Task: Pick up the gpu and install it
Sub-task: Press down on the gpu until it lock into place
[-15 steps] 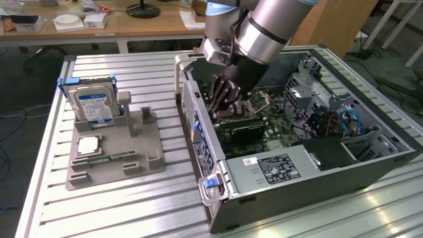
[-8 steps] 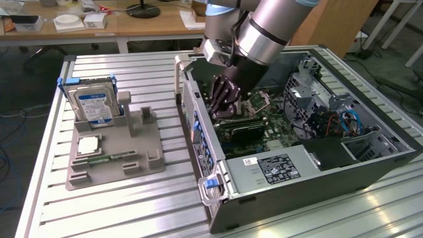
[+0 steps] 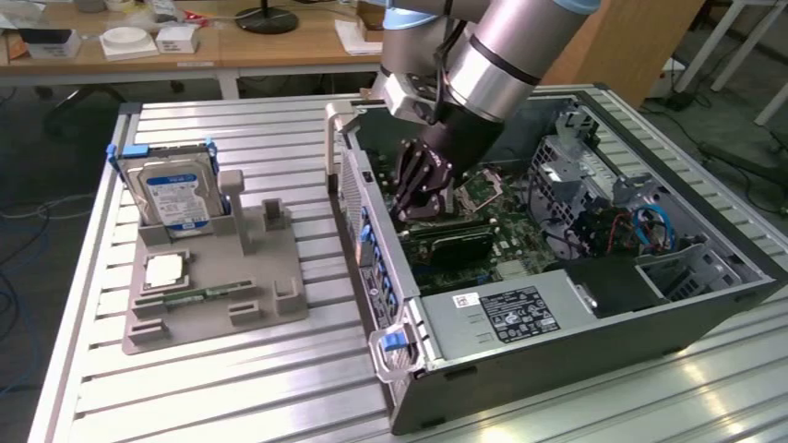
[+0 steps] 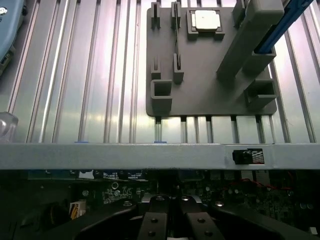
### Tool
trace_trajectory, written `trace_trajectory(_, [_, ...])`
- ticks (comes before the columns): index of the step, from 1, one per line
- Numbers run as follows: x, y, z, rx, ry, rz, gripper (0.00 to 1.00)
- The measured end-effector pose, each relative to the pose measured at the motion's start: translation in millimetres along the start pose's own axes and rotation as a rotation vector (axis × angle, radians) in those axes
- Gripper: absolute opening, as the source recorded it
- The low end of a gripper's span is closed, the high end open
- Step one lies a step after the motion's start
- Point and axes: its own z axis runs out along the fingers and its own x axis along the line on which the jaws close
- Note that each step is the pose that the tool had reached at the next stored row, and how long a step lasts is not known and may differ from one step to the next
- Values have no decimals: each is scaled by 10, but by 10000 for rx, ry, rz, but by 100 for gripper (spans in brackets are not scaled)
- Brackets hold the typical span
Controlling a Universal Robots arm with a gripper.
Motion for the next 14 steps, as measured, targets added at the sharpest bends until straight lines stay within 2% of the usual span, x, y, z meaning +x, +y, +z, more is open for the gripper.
trace_trajectory(2, [-1, 0, 2, 40, 1, 3, 10])
trace_trajectory(3, [-1, -2, 5, 103, 1, 2, 10])
trace_trajectory(8, [-1, -6, 16, 574, -3, -13, 10])
trace_trajectory(14, [-1, -12, 32, 1194, -6, -32, 10])
